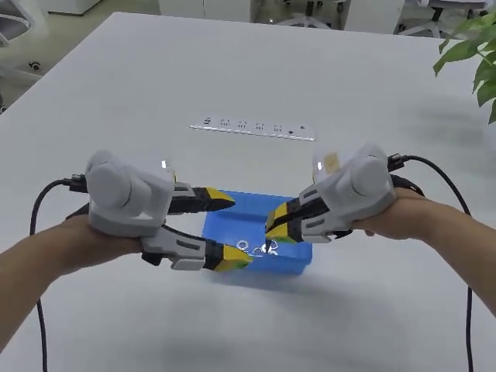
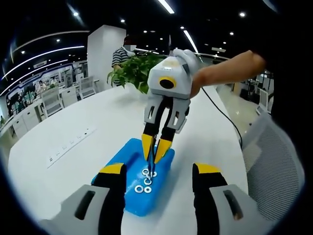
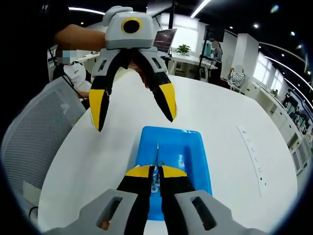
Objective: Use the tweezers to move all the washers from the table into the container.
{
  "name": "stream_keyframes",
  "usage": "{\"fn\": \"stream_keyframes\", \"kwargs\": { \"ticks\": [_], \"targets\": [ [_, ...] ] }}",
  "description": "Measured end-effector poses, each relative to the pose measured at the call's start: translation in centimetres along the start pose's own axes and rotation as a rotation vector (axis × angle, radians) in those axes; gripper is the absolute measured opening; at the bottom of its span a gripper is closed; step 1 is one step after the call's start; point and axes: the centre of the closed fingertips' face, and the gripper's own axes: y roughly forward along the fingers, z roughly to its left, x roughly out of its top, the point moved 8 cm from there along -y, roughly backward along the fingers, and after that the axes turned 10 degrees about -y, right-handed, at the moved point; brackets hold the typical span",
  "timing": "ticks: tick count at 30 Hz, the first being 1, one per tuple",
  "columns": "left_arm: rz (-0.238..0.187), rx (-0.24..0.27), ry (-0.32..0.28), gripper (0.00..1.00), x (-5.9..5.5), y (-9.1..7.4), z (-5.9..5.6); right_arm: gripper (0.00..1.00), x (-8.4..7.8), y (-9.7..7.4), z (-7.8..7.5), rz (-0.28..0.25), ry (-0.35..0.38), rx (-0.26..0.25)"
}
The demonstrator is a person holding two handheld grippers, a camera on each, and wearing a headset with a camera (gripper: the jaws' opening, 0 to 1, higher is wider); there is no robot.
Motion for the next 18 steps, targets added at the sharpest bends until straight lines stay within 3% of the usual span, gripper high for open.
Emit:
{"fn": "stream_keyframes", "kwargs": {
  "ticks": [8,18],
  "targets": [
    [0.029,-0.038,0.041,0.29,1.2,1.5,0.0,0.07,-0.1,0.2,0.1,0.002,-0.006,0.003],
    [0.052,-0.051,0.086,0.18,1.8,2.8,0.3,0.07,-0.4,0.2,0.5,0.012,-0.010,0.014]
  ]
}}
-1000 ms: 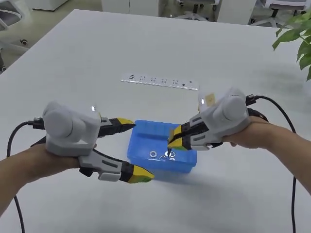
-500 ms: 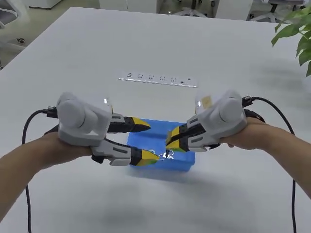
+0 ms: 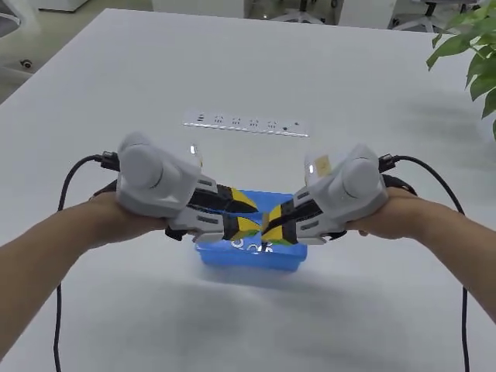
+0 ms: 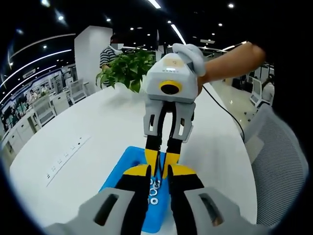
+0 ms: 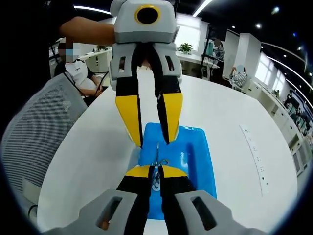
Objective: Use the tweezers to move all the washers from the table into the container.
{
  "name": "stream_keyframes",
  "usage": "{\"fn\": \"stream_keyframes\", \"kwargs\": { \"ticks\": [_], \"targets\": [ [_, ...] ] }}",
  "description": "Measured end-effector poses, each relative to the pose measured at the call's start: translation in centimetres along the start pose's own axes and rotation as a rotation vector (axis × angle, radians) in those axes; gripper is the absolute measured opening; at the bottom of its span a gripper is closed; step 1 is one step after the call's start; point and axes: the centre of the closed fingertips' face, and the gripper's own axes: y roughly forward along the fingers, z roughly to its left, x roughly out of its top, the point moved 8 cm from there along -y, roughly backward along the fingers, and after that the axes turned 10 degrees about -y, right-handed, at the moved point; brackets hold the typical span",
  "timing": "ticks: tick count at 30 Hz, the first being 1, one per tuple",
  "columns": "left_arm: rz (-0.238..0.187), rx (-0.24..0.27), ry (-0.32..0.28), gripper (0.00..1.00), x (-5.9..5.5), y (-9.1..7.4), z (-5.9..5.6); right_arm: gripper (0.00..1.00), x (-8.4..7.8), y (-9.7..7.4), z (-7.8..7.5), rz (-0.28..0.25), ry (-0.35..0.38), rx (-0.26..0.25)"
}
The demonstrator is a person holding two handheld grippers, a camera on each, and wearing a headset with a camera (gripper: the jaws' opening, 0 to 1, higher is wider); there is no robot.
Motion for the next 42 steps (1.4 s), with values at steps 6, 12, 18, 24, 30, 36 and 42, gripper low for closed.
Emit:
{"fn": "stream_keyframes", "kwargs": {
  "ticks": [6,12,18,24,30,36,42],
  "targets": [
    [0.012,-0.008,0.015,0.14,0.01,0.60,0.45,0.07,0.04,0.02,-0.02,0.000,-0.005,0.001],
    [0.021,-0.013,0.013,0.10,-0.05,0.93,0.78,0.07,0.06,0.06,-0.01,-0.001,-0.011,0.002],
    [0.026,-0.020,0.018,0.07,-0.10,1.08,0.68,0.08,0.04,-0.05,-0.01,-0.002,-0.013,-0.002],
    [0.027,-0.024,0.033,0.06,-0.09,1.09,0.58,0.08,0.04,-0.07,0.09,-0.003,-0.012,-0.004],
    [0.029,-0.025,0.050,0.06,0.08,1.07,0.23,0.09,0.05,-0.12,0.08,-0.001,-0.013,-0.004],
    [0.026,-0.014,0.061,0.05,0.22,0.83,0.31,0.12,0.11,-0.23,0.10,0.005,-0.013,-0.008],
    [0.021,-0.012,0.054,0.05,0.39,0.62,0.45,0.15,0.29,-0.57,0.06,0.003,-0.008,-0.020]
  ]
}}
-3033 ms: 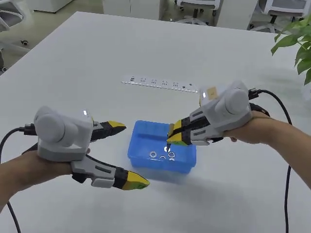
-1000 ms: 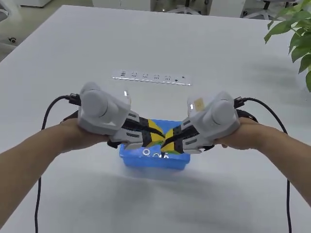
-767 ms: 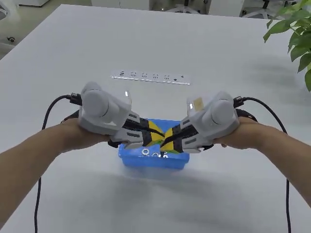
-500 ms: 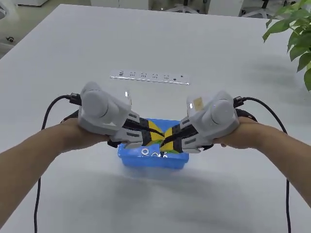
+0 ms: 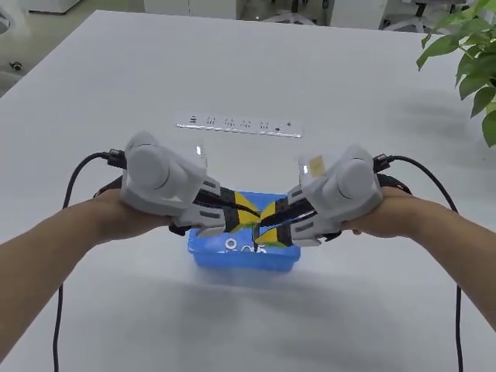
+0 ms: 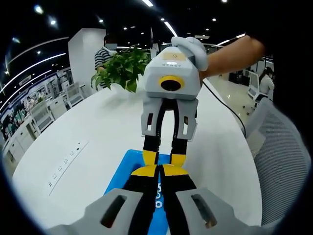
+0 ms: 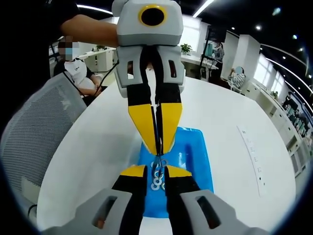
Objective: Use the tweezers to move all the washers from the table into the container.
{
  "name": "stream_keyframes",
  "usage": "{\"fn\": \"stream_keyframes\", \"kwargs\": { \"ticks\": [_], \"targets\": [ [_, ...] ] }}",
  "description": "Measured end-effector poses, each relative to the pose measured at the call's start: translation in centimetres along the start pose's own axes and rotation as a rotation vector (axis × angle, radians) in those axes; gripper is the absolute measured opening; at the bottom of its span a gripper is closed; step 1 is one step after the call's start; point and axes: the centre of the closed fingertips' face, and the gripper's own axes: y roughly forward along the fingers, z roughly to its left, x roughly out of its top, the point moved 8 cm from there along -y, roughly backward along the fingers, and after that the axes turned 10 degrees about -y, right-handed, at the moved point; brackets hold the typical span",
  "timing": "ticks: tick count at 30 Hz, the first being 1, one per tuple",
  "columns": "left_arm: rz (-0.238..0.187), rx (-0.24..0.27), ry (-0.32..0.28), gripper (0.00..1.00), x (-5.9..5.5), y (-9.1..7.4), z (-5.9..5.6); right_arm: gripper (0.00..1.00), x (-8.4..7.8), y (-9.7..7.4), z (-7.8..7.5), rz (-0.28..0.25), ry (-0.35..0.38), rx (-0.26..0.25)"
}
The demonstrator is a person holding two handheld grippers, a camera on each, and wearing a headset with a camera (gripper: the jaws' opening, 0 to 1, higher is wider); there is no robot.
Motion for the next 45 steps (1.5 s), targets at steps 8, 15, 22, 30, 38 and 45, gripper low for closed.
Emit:
{"fn": "stream_keyframes", "kwargs": {
  "ticks": [8,15,22,30,38,45],
  "targets": [
    [0.002,0.002,-0.001,0.05,0.2,-0.2,0.0,0.21,0.1,-0.6,0.0,-0.002,0.019,-0.019],
    [-0.001,0.003,-0.003,0.05,0.5,-0.6,-0.1,0.26,0.3,-1.2,0.3,-0.003,0.052,-0.036],
    [0.001,0.006,-0.002,0.05,0.9,-0.8,-0.2,0.32,0.3,-2.1,0.8,0.000,0.094,-0.056],
    [0.005,0.015,-0.003,0.05,1.3,-1.5,-0.8,0.44,0.0,-3.1,1.7,0.004,0.139,-0.088],
    [0.004,0.029,-0.002,0.05,1.8,-2.2,-0.9,0.58,-0.1,-4.1,2.6,0.006,0.182,-0.129],
    [0.004,0.030,-0.003,0.05,2.1,-2.6,-1.1,0.65,-0.1,-4.9,3.6,0.006,0.227,-0.160]
  ]
}}
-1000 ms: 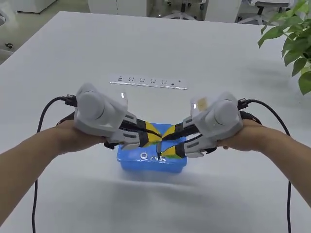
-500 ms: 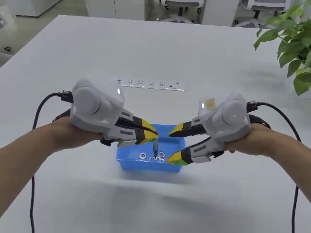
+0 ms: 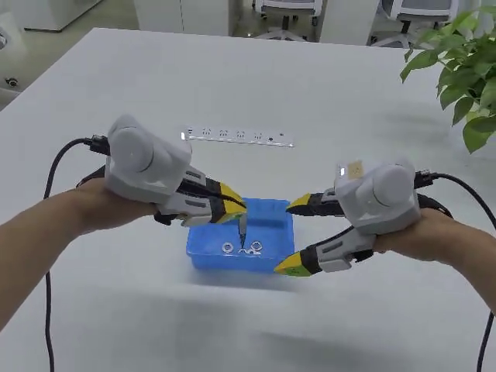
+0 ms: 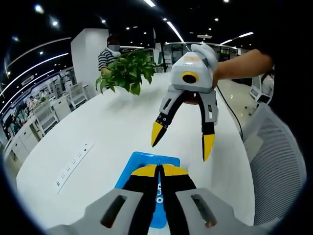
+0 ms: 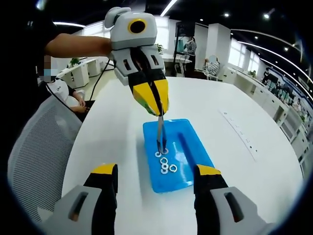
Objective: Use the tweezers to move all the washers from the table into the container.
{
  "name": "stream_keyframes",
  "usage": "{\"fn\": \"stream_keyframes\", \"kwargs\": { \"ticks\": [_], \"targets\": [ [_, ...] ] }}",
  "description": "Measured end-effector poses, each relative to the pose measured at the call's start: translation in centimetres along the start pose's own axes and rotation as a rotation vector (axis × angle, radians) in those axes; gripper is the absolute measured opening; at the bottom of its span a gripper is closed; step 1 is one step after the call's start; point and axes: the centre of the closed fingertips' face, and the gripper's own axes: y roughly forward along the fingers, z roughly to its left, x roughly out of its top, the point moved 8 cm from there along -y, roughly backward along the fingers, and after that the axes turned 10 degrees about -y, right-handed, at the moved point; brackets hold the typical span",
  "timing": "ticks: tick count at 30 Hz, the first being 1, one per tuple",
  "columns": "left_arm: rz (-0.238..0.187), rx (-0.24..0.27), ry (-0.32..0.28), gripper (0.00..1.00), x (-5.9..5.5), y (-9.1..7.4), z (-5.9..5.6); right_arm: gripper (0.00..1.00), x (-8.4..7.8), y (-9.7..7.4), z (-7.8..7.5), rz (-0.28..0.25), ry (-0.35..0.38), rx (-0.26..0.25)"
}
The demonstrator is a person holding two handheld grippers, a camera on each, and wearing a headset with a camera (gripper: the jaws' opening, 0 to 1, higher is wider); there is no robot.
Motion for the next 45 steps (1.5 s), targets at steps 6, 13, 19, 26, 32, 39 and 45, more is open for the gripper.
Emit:
{"fn": "stream_keyframes", "kwargs": {
  "ticks": [6,13,19,26,32,39,45],
  "targets": [
    [0.000,0.001,0.004,0.05,0.3,-0.4,0.0,0.67,-0.4,-0.9,0.6,-0.005,0.041,-0.037],
    [0.002,-0.004,0.009,0.05,0.7,-0.9,-0.3,0.71,-0.5,-1.7,1.5,-0.020,0.081,-0.075],
    [-0.001,-0.008,0.013,0.05,0.9,-1.4,-0.8,0.75,-0.3,-2.0,2.0,-0.027,0.104,-0.103],
    [0.001,-0.011,0.009,0.05,0.8,-2.1,-1.3,0.81,-0.3,-2.4,2.8,-0.039,0.133,-0.137],
    [0.005,-0.020,0.008,0.05,0.6,-2.5,-1.9,0.88,-0.4,-2.3,3.7,-0.040,0.150,-0.153],
    [0.006,-0.035,0.010,0.05,0.2,-2.7,-3.0,0.92,-0.3,-2.2,4.3,-0.048,0.162,-0.168],
    [0.008,-0.049,0.012,0.05,-0.2,-2.7,-3.8,0.91,-0.2,-2.0,4.9,-0.051,0.163,-0.162]
  ]
}}
